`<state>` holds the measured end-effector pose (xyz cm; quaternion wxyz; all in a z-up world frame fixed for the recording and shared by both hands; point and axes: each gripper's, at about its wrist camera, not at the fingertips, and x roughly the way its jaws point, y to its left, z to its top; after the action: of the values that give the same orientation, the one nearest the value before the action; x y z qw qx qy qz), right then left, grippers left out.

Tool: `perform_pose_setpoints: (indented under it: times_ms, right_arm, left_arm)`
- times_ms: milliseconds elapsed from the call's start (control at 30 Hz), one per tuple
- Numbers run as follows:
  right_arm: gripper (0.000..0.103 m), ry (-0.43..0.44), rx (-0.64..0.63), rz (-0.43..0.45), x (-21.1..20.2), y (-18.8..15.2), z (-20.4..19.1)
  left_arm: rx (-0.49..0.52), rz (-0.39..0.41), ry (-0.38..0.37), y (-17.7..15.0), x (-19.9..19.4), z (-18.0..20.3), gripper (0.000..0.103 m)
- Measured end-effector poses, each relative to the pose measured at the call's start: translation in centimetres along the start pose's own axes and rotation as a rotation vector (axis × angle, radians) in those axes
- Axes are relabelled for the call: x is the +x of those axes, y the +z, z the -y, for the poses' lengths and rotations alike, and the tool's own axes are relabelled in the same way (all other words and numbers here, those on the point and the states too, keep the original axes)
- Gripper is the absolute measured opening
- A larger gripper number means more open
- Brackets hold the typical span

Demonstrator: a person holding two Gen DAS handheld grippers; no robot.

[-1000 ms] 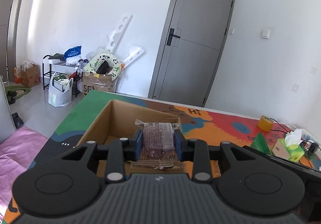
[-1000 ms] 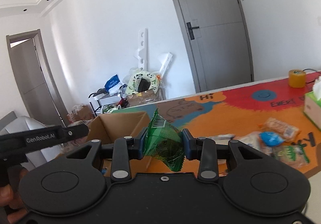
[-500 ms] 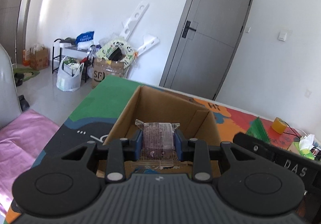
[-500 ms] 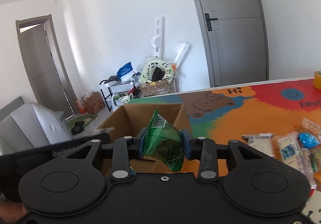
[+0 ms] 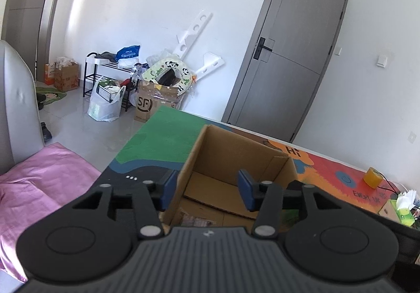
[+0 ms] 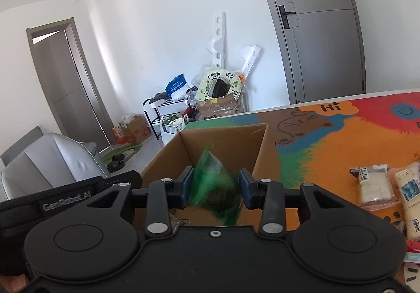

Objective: Organize snacks
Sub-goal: 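Withdraw both tools from the box back toward the snack pile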

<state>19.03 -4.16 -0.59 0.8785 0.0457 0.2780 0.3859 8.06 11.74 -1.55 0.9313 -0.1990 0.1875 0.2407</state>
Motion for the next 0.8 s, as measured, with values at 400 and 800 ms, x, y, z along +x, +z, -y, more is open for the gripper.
perform_pose_setpoints:
  times_ms: [400, 800]
  right_arm:
    - [0.065, -0.056, 0.071, 0.025, -2.7, -0.3, 3.4]
    - [0.090, -0.109, 0.100, 0.048, -5.8, -1.3, 7.5]
  left_arm:
    - [0.002, 0.006, 0.009, -0.8, -0.7, 2.1, 0.085]
    - [0.070, -0.019, -0.014, -1.4, -0.8, 7.0, 0.094]
